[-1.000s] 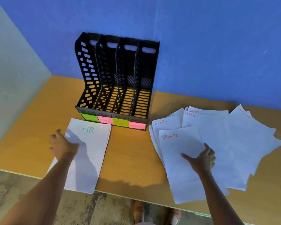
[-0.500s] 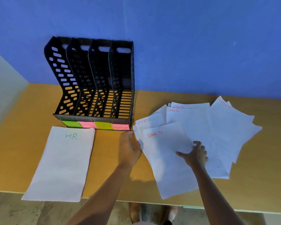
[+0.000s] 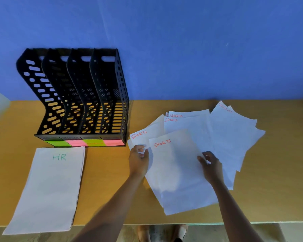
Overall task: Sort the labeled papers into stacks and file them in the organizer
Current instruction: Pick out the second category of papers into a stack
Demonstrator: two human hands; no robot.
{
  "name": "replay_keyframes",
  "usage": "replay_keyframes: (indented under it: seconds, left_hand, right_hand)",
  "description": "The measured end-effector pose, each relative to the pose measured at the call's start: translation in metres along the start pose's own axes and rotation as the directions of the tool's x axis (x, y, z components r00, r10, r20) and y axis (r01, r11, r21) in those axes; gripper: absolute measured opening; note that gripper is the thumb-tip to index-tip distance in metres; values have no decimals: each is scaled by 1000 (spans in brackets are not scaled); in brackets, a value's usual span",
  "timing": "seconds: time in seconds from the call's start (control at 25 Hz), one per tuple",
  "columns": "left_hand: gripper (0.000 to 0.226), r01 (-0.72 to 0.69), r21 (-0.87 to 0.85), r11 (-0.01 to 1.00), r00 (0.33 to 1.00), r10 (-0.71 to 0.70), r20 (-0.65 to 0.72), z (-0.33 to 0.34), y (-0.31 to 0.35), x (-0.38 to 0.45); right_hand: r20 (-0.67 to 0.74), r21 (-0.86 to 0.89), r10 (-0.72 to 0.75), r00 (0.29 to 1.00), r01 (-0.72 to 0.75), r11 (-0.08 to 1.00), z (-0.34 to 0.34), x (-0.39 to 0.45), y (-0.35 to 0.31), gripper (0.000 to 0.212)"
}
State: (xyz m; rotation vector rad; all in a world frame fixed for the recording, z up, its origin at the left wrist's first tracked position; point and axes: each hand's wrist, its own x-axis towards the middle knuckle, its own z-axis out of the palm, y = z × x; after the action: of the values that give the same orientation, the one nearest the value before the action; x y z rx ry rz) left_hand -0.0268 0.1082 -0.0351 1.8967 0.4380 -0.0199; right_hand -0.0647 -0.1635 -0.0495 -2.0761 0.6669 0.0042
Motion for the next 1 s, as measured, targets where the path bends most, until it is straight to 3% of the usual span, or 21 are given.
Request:
replay_keyframes:
  seconds: [0.2, 0.32, 0.48, 0.56, 0.68, 0.88, 1.0]
  left_hand:
    - [11, 54, 19, 998, 996, -55, 68, 39, 28, 12]
    - [21, 100, 127, 987, 985, -116, 131, 68, 45, 21]
    - [22, 215, 284, 934, 963, -251, 98, 92, 54, 32]
    - [11, 181, 323, 929, 973, -218, 81, 100, 58, 31]
    - [23, 149, 299, 942, 988, -157, 2, 110, 62, 26]
    - [11, 76, 242, 967, 997, -66, -46, 121, 74, 24]
    - [10, -6, 300, 954, 983, 61, -176, 116, 88, 29]
  right_hand:
    - [-183, 90, 64, 981, -48, 995, -49, 20, 40, 6]
    - [-202, 64, 83, 976, -72, 995, -67, 33, 59, 8]
    - [-188, 57, 99, 977, -90, 994, -71, 43, 71, 8]
    - [-177, 54, 113, 978, -105, 993, -69, 46, 74, 7]
    - [-158, 65, 133, 979, -124, 990, -66, 49, 82, 7]
    - [-154, 71, 140, 978, -131, 989, -65, 50, 86, 7]
    - [-145, 81, 163, 976, -153, 985, -66, 50, 86, 9]
